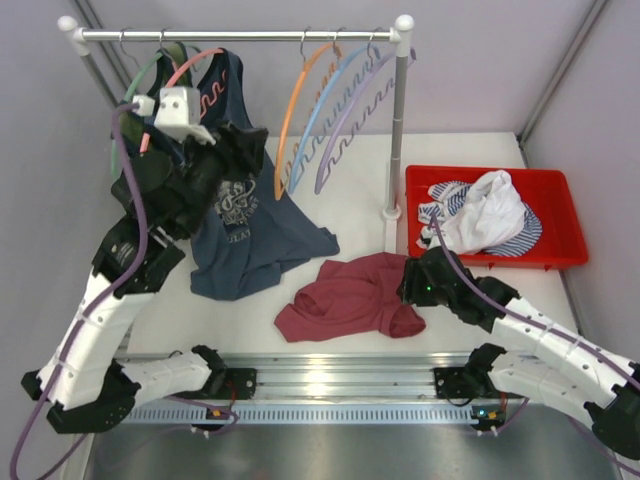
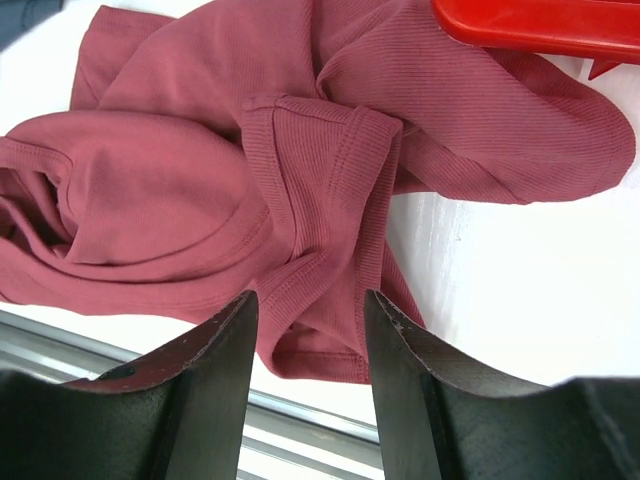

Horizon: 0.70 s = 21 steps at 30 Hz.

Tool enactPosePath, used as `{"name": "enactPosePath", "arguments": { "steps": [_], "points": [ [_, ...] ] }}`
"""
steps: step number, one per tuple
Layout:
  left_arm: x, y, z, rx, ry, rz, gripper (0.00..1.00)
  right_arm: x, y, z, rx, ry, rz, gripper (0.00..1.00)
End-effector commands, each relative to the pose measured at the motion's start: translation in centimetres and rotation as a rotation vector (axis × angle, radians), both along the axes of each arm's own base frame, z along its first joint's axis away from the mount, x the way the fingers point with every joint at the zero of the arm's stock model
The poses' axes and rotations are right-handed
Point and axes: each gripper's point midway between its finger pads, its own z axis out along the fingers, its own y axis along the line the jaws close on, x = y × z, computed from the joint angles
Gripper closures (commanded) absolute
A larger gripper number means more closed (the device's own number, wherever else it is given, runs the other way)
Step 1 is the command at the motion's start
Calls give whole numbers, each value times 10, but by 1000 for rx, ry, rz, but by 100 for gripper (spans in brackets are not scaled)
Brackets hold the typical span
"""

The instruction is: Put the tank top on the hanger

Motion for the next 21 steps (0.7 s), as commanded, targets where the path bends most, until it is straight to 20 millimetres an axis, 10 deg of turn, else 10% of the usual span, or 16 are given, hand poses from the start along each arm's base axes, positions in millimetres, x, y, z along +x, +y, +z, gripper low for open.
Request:
{"name": "enactPosePath", "arguments": {
  "steps": [1, 7, 11, 21],
  "points": [
    [37, -11, 32, 108, -142, 62, 41, 6, 5, 24, 46, -53, 16, 53],
    [89, -37, 56, 164, -168, 16, 40, 4, 8, 29, 61, -58, 35, 53],
    [122, -53, 35, 238, -98, 15, 40, 3, 7, 30, 59, -59, 42, 53],
    [140, -56, 5, 315, -28, 14, 42, 0, 8, 27, 64, -51, 53, 53]
  ]
}}
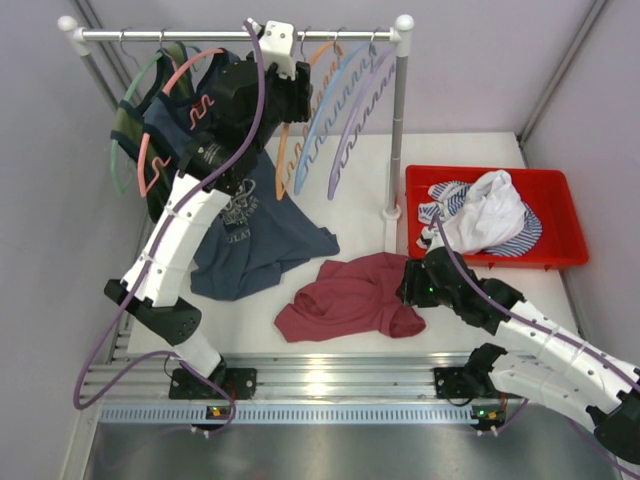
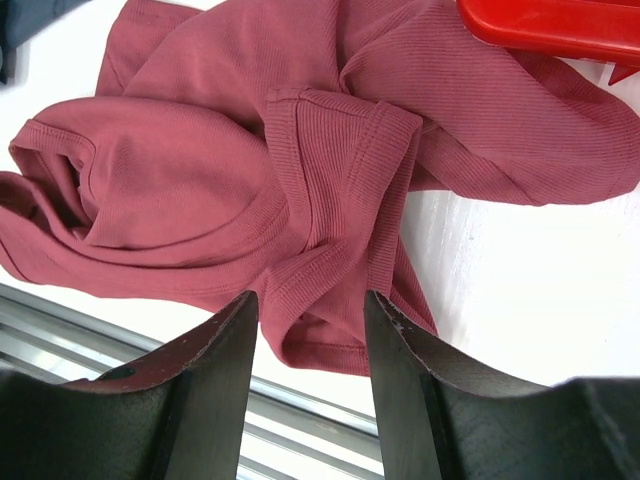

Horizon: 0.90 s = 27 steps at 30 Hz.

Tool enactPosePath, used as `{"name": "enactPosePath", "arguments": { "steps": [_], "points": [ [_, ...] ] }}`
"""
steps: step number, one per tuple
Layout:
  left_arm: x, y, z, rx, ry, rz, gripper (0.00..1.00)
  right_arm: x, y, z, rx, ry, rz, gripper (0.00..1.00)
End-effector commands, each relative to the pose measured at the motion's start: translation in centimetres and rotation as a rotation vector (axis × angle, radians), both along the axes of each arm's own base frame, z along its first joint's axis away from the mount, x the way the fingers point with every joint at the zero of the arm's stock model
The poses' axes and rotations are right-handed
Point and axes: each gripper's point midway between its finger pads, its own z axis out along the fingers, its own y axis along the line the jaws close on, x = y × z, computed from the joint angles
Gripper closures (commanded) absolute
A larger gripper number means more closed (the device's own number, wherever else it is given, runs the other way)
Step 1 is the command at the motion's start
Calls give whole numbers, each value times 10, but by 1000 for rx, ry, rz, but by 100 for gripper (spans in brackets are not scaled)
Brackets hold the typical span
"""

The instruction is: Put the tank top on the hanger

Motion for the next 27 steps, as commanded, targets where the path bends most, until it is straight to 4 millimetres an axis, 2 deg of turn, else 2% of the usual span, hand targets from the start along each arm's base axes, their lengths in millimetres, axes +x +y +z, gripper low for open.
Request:
{"name": "enactPosePath", "arguments": {
  "steps": [1, 13, 27],
  "points": [
    [-6, 6, 16, 3, -34, -12, 43, 4, 4, 19, 35, -35, 12, 53],
    [-7, 2, -10, 11, 59, -34, 51, 1, 3, 14, 33, -27, 12, 53],
    [-8, 1, -23, -16, 90, -37, 57, 0, 4, 13, 38, -23, 18, 53]
  ]
}}
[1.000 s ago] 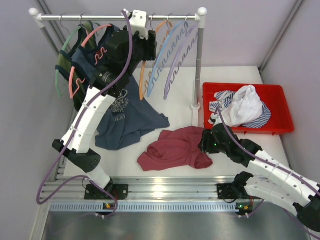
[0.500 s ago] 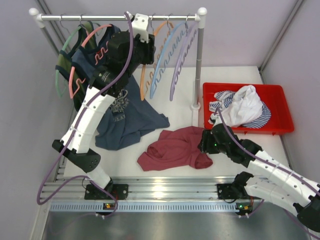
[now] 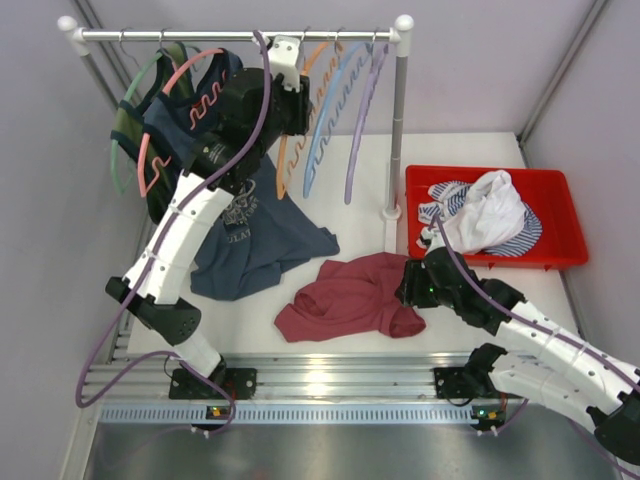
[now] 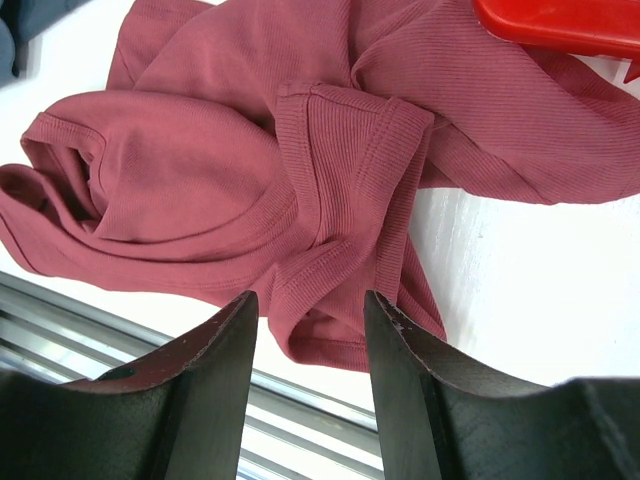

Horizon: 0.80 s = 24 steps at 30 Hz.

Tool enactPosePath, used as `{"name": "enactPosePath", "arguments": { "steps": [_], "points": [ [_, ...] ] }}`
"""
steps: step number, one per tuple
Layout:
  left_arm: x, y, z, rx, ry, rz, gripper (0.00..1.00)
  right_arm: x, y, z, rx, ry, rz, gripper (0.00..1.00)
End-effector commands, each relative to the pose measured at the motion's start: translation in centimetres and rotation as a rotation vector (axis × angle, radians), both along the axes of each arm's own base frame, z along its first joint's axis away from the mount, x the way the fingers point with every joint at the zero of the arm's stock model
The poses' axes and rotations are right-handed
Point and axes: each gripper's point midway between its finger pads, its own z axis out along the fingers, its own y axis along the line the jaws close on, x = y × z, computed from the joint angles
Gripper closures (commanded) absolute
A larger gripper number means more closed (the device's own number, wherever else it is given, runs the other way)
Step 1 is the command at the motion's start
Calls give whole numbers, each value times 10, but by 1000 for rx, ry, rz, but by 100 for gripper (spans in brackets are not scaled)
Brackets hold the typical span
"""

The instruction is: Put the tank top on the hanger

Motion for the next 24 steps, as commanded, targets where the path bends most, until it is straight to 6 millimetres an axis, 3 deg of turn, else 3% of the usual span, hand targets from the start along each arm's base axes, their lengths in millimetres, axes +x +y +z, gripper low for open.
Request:
{"name": "enactPosePath", "arguments": {
  "steps": [1, 4, 8, 9, 10, 17, 24],
  "points": [
    [-5, 4, 7, -32, -16, 2, 58, 3, 1, 10, 21, -24, 3, 53],
    [-5, 5, 7, -37, -19, 3, 62, 2, 1, 11, 22, -25, 2, 53],
    [-7, 5, 12, -58, -40, 0, 83, 1, 0, 11, 26, -28, 0, 53],
    [-7, 5, 13, -61, -45, 0, 95, 1, 0, 10, 25, -27, 2, 53],
    [-7, 6, 18, -67, -60, -1, 100, 1, 0, 11, 26, -28, 3, 53],
    [-10, 16, 53, -101, -181, 32, 100, 1, 0, 11, 20, -30, 11, 53],
    [-20, 25, 72, -87, -262, 27, 100, 3, 2, 10, 17, -28, 13, 53]
  ]
}}
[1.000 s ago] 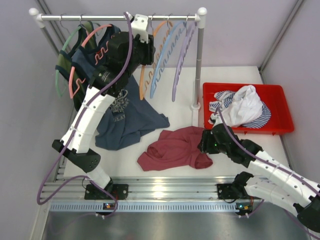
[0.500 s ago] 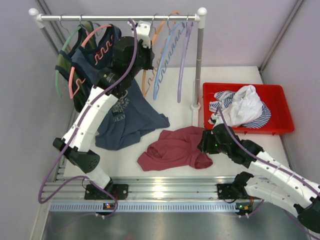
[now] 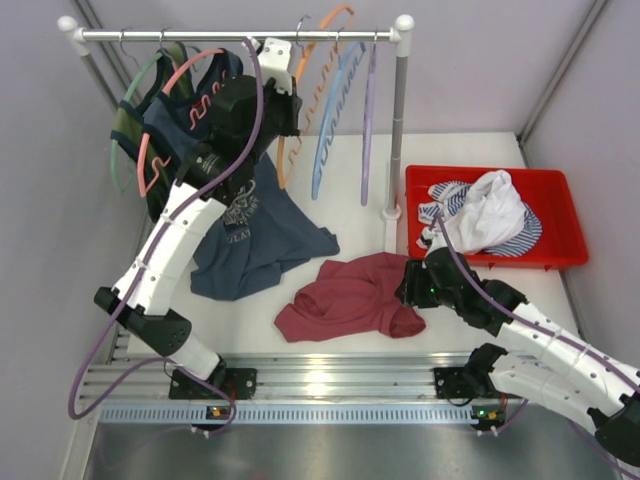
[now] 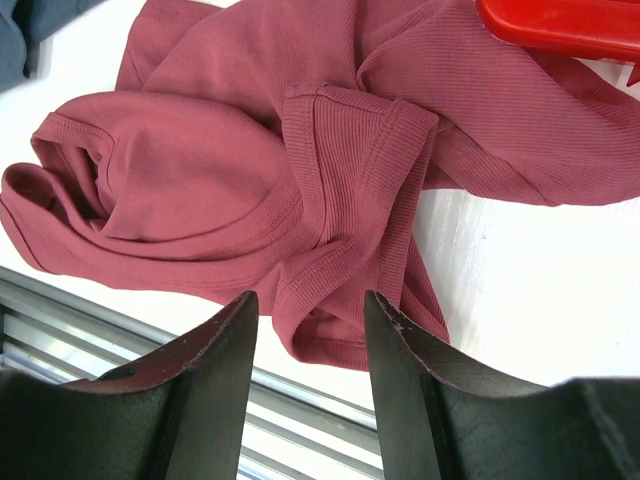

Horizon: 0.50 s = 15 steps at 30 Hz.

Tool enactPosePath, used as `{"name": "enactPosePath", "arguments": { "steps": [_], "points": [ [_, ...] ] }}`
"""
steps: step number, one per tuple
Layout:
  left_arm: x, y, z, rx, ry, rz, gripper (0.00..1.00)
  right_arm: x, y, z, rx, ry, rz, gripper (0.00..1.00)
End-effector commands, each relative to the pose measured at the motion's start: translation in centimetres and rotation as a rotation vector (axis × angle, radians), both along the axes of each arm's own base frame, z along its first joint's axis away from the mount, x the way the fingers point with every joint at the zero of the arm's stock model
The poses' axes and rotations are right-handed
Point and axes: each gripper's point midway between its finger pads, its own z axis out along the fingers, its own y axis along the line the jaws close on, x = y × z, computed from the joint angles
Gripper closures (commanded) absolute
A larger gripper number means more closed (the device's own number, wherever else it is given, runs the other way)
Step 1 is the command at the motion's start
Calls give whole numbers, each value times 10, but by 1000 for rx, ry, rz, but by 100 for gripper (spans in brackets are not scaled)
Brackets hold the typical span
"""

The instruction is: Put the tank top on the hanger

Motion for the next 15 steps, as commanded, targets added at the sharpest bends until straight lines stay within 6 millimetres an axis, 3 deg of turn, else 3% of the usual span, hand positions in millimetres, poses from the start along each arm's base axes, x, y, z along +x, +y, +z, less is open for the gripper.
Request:
{"name": "enactPosePath", "arguments": {
  "steps": [1, 11, 15],
  "points": [
    [-17, 19, 69, -79, -203, 23, 100, 4, 1, 6, 3, -19, 8, 53],
    [-34, 40, 52, -52, -174, 73, 100, 4, 3, 9, 6, -22, 14, 53],
    [-49, 49, 53, -62, -173, 71, 100, 4, 1, 11, 1, -27, 14, 53]
  ]
}}
